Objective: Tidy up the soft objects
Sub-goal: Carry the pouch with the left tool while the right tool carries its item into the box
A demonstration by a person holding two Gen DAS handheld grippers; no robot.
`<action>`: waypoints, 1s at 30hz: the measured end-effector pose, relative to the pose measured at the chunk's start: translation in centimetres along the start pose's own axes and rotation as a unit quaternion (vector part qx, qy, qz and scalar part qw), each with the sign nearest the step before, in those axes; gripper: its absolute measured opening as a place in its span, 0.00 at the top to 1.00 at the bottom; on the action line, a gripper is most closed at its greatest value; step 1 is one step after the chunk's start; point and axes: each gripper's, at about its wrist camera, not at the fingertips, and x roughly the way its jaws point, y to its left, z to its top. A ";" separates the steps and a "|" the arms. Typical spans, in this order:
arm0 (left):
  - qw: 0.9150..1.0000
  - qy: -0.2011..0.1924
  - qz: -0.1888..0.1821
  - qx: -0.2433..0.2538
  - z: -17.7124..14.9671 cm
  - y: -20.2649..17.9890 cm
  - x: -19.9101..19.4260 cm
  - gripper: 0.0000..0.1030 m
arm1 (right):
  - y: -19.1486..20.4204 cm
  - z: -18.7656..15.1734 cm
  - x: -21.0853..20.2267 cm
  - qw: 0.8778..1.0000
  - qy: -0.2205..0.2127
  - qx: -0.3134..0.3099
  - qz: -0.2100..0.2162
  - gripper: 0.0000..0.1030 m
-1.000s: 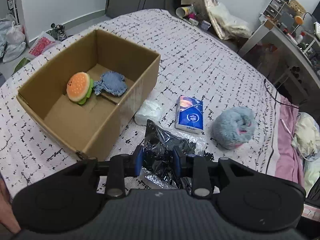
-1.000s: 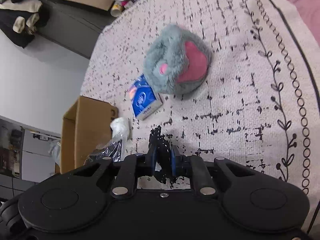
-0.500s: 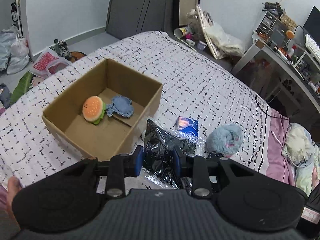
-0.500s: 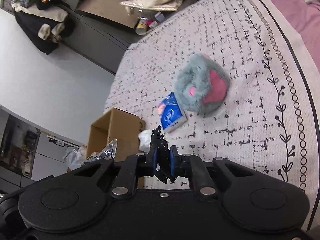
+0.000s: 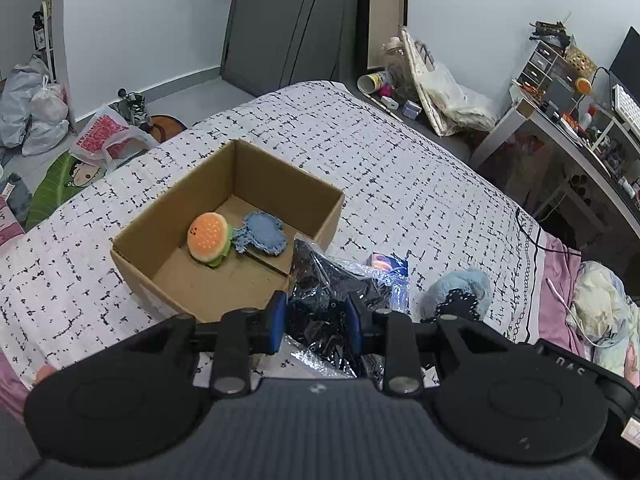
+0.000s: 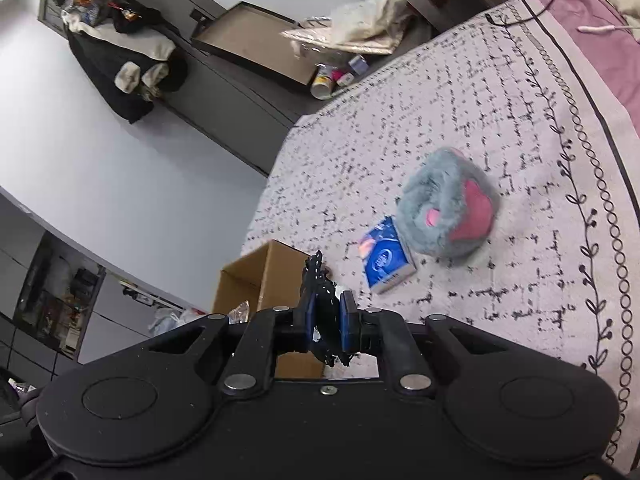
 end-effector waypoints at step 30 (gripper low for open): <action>0.999 -0.008 0.011 -0.046 5.0 9.2 4.2 0.71 | 6.6 -0.5 4.9 0.996 -0.032 -0.079 0.037 0.88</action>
